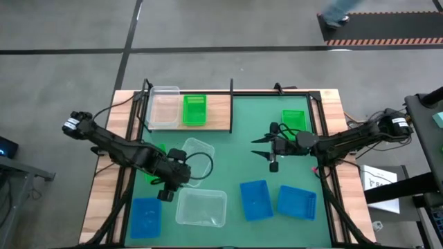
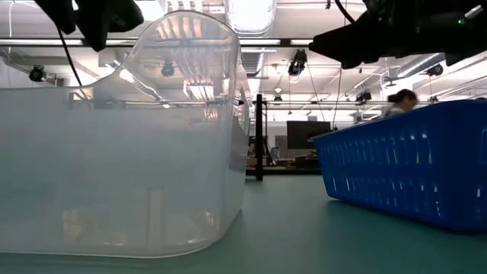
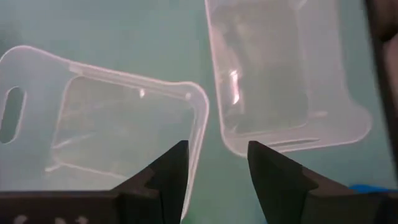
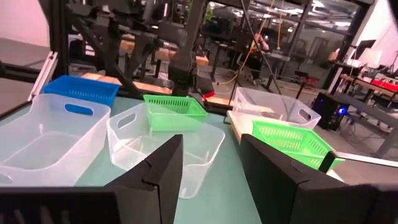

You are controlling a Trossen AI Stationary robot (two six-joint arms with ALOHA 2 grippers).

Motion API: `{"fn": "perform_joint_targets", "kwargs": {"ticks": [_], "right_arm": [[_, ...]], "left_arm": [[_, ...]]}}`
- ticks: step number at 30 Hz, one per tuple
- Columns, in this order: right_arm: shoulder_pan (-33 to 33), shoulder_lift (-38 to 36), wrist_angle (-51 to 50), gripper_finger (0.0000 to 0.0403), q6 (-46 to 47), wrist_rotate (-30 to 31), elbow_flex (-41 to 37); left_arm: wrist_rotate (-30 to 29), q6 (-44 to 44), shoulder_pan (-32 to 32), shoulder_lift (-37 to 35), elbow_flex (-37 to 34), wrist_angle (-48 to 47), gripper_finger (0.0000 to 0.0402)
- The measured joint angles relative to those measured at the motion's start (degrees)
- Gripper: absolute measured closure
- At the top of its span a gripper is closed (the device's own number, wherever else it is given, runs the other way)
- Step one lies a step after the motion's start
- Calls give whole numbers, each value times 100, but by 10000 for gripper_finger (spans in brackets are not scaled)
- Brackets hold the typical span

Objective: Stack baskets on shelf by color
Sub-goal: Stack the top transparent bin on top of the other transparent bin on the shelf

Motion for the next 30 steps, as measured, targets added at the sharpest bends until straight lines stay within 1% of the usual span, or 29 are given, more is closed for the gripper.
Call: {"fn": "perform_joint_targets", "kwargs": {"ticks": [3, 9, 16, 26, 30], "right_arm": [[67, 90, -13, 250, 22, -2, 0], [80, 161, -15, 252, 37, 7, 0], [81, 141, -13, 250, 20, 7, 0], [81, 141, -11, 253, -20, 7, 0], [81, 141, -11, 254, -20, 7, 0]], "left_arm": [[-115, 174, -12, 202, 41, -124, 251], [-114, 751, -13, 571, -174, -293, 251], [-116, 785, -11, 703, -296, -343, 252], [-116, 784, -4, 940, -299, -314, 297], [-116, 782, -4, 1025, -301, -300, 309]]}}
